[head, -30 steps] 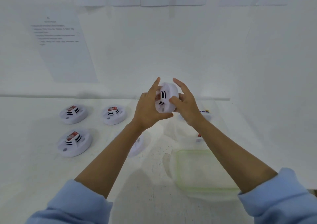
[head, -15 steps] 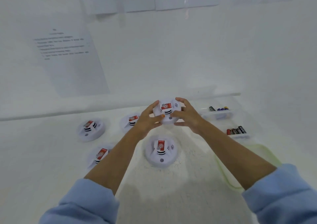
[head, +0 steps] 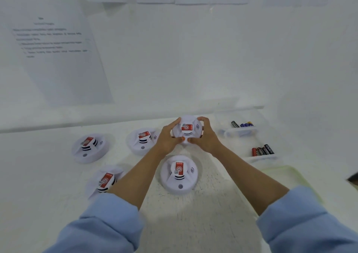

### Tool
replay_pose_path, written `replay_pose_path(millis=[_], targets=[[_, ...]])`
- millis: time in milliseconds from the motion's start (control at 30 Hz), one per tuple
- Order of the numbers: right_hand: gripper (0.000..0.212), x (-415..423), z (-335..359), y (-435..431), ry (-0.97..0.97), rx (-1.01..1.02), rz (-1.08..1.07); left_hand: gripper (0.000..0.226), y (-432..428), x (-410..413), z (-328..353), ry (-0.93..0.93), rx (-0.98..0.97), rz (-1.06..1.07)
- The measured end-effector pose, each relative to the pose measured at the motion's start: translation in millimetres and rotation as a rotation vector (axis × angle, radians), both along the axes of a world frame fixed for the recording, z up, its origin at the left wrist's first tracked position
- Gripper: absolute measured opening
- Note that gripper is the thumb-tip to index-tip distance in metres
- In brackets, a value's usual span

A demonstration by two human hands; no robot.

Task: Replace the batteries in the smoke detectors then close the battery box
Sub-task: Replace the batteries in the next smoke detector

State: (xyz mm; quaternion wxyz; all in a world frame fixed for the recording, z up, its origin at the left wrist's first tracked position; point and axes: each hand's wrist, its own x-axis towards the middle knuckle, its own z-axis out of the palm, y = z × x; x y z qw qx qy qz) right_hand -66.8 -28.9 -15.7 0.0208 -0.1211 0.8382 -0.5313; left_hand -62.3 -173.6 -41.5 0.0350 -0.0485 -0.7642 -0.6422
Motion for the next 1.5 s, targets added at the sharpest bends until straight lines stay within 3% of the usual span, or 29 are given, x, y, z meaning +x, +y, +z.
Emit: replay_pose_path(millis=[67,100,200,267,367,533,667,800,1167,1267,1500], targets=[[0.032,-4.1,-2.5,-0.1,-0.019,-0.054,-0.003,0.068,-0.6,-1.1,-1.5,0.002,-0.006,0.001],[0.02,-5.8,-6.0,1.5,-0.057,-0.05,-0.007,0.068,-0.5,-2.0,-2.2,0.005,-0.011,0.0],[0.07,-12.9,-15.0,7.0,-0.093,0.059,-0.016,0.069,0.1,-3.0,-3.5,0.015,-0.032,0.001],[0.075,-12.1,-14.5,8.2,-0.089,0.047,-0.015,0.069,0.1,-3.0,-3.9,0.019,-0.042,0.0],[0.072,-11.7,-12.9,7.6,-0.08,0.046,-0.021,0.068,0.2,-3.1,-4.4,0.022,-0.051,0.0],[0.045,-6.1,-9.5,8.0,-0.003,-0.06,0.082,0.069,0.3,-2.8,-4.2,0.028,-0.073,0.001],[0.067,-10.7,-16.2,10.2,0.002,-0.036,0.054,0.069,0.2,-4.1,-3.5,0.01,-0.09,0.001],[0.073,-12.1,-19.2,11.5,-0.013,-0.046,0.062,0.069,0.2,-4.6,-3.6,0.01,-0.101,0.005],[0.072,-14.5,-17.5,13.8,-0.058,-0.125,0.158,0.067,0.8,-4.1,-4.6,-0.002,-0.07,-0.007],[0.063,-16.1,-16.3,19.8,-0.164,-0.198,0.203,0.066,-0.2,-4.2,-5.6,-0.021,-0.018,-0.012],[0.053,-20.4,-14.7,25.5,-0.182,-0.202,0.231,0.061,-1.4,-4.1,-10.8,-0.012,-0.018,-0.024]])
